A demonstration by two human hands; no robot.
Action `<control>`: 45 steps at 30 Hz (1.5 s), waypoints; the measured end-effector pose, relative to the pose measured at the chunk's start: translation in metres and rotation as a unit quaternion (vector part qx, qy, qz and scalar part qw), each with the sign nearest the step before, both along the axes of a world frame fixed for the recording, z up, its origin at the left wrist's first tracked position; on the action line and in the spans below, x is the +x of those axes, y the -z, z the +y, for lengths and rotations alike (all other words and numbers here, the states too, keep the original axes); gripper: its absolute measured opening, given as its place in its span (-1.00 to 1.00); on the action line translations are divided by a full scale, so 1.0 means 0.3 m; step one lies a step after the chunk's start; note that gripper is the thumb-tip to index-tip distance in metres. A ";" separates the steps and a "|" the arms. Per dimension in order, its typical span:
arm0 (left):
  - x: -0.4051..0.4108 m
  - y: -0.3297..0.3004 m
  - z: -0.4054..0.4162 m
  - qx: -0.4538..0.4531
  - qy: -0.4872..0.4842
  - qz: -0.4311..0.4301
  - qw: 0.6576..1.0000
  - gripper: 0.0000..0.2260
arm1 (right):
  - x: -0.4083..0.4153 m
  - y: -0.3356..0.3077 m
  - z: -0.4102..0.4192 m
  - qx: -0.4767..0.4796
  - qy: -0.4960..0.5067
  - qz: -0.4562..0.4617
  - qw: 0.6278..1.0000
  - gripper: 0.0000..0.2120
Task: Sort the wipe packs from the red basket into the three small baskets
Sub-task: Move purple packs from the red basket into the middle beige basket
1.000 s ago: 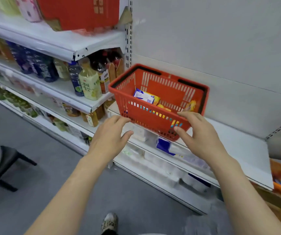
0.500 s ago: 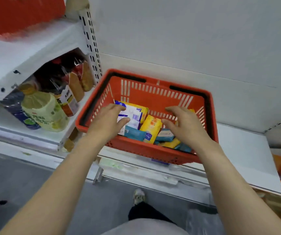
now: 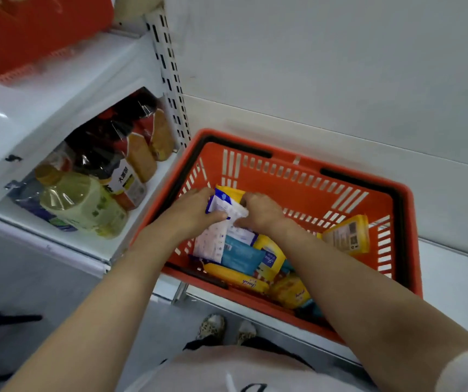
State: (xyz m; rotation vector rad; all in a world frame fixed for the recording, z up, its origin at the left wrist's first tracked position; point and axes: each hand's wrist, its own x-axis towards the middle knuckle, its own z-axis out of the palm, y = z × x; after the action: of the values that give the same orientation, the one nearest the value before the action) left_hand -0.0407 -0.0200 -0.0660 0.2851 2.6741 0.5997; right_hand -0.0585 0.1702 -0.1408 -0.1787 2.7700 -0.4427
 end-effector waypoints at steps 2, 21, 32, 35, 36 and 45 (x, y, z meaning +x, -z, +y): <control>-0.014 0.004 0.002 0.012 0.009 -0.010 1.000 -0.42 | 0.011 -0.009 0.007 -0.019 -0.004 -0.024 1.000 -0.68; -0.093 -0.071 0.166 0.450 -0.060 -0.251 0.855 -0.54 | 0.297 -0.327 0.068 -0.466 0.445 0.080 0.761 -0.66; -0.047 -0.039 0.219 0.475 -0.016 -0.255 0.842 -0.67 | 0.470 -0.354 0.054 -0.504 0.560 0.287 0.591 -0.75; -0.006 -0.057 0.237 0.478 -0.004 -0.248 0.843 -0.73 | 0.546 -0.394 0.051 -0.433 0.576 0.359 0.594 -0.81; 0.018 -0.069 0.251 0.482 0.004 -0.244 0.842 -0.75 | 0.575 -0.408 0.048 -0.383 0.584 0.383 0.605 -0.83; 0.471 -0.225 0.454 0.534 0.114 -0.257 0.797 -0.70 | 0.934 -0.479 0.023 -0.329 0.545 0.344 0.690 -0.80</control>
State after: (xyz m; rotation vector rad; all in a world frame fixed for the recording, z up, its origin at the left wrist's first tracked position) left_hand 0.1005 0.1161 0.0016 0.6097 1.5008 1.7551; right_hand 0.2217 0.1772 0.0030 1.5259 2.8604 -1.9920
